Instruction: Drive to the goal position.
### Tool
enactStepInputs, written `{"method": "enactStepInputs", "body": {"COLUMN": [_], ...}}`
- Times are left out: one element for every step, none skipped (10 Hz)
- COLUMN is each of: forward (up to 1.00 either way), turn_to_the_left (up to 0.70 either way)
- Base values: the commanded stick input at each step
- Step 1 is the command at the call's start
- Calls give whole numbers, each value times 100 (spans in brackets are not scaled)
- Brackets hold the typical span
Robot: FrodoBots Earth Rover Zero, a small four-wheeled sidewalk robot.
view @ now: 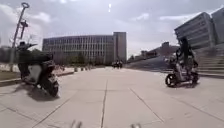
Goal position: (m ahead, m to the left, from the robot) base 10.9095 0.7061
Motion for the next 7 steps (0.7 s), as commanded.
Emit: {"method": "enactStepInputs", "body": {"forward": [99,99,99,99,99,99,99], "turn_to_the_left": [4,4,4,4,4,4,4]}}
